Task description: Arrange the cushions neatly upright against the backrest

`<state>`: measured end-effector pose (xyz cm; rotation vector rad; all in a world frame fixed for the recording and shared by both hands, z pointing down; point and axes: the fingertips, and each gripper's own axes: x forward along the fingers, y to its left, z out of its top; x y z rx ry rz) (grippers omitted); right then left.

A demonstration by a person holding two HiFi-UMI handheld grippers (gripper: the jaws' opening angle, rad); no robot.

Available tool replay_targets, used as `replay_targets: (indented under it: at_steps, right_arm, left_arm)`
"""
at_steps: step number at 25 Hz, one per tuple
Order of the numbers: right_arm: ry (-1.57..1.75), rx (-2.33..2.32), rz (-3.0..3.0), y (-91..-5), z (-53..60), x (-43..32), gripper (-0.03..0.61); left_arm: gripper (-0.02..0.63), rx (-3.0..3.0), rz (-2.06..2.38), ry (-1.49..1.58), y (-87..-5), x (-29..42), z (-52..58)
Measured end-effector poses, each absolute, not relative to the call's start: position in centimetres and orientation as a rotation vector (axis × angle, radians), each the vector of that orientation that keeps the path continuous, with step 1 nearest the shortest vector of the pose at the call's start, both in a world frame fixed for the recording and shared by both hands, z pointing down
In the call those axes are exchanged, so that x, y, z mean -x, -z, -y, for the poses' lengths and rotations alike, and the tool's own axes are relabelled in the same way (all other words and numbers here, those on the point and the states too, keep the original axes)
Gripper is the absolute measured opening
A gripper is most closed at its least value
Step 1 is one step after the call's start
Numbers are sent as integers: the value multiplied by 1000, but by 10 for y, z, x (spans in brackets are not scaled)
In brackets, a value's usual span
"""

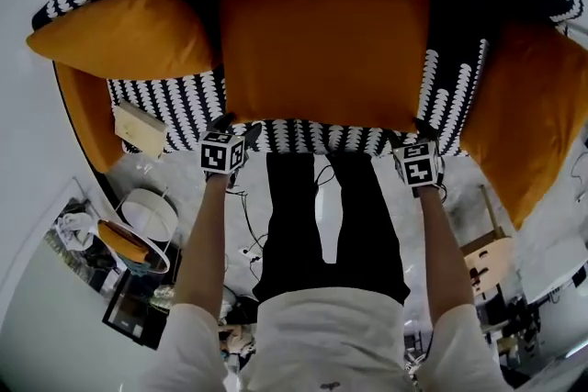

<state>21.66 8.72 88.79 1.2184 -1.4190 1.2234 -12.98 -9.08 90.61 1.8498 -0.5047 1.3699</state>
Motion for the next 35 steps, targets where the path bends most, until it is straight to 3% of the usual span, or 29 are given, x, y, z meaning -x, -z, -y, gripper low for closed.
replay_targets:
  at_steps: [6, 8, 12, 16, 22, 35]
  right_arm:
    - [-1116, -1088, 1412, -915, -83, -215, 264]
    - [-1113, -1089, 1399, -914, -84, -217, 250]
    - [-1088, -1077, 1413, -905, -87, -215, 141]
    - [-1083, -1114, 1434, -887, -76, -223, 73]
    - [-1112, -1172, 1462, -842, -72, -242, 37]
    - [-1198, -1290, 1438, -745, -130, -279, 32]
  left_arm:
    - [342, -1804, 589, -1450, -930, 122, 98]
    - [289, -1810, 594, -1485, -929, 122, 96]
    - [136, -1867, 582, -1567, -917, 126, 91]
    - [78, -1889, 577, -1584, -898, 115, 99]
    - [57, -1884, 464, -1624, -850, 99, 89]
    - [52, -1884, 378, -1479, -760, 70, 29]
